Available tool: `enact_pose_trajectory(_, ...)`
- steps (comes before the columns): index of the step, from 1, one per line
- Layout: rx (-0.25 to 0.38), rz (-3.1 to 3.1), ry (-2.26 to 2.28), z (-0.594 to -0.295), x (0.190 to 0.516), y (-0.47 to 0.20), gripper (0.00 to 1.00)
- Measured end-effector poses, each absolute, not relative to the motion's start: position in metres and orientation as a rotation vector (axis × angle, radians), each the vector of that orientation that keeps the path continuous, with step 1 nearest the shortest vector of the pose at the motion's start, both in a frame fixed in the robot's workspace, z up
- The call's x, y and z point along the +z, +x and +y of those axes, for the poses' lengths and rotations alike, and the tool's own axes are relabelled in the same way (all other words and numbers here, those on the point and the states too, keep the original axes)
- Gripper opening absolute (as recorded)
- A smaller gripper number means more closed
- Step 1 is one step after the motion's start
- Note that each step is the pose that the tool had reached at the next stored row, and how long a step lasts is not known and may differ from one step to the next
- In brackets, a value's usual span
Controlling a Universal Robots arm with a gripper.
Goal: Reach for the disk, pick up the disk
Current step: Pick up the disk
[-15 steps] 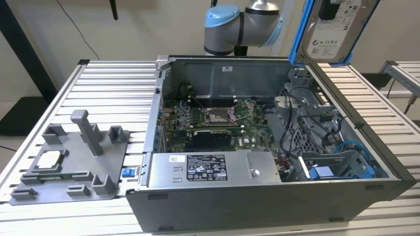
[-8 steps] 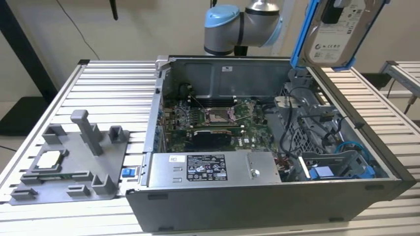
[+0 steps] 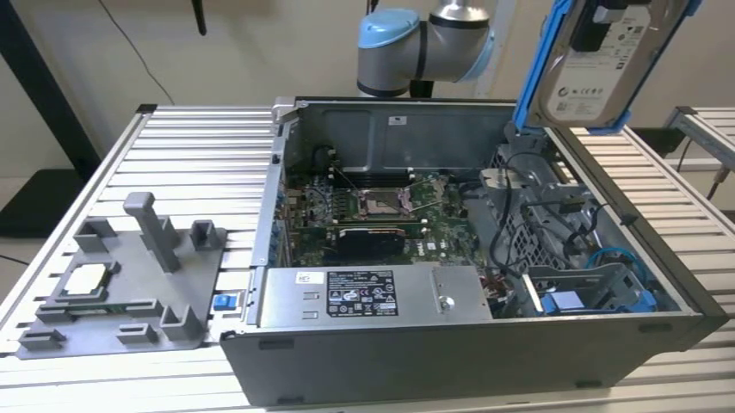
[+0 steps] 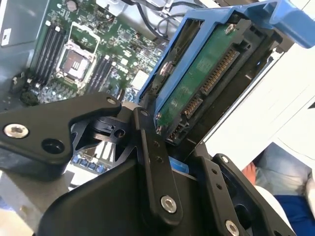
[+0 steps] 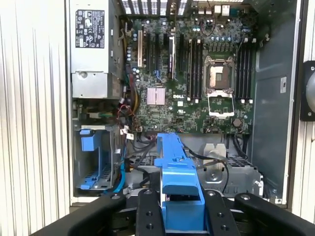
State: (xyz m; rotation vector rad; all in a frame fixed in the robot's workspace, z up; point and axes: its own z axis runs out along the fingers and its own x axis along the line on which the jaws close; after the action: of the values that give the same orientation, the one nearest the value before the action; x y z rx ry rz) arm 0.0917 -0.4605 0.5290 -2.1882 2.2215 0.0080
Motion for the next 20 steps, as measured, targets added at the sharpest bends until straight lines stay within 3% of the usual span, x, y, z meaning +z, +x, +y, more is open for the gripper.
enact_pose_trajectory(20,0.008,2.217,-2.193,-0.502,0.523,0.092,0.0)
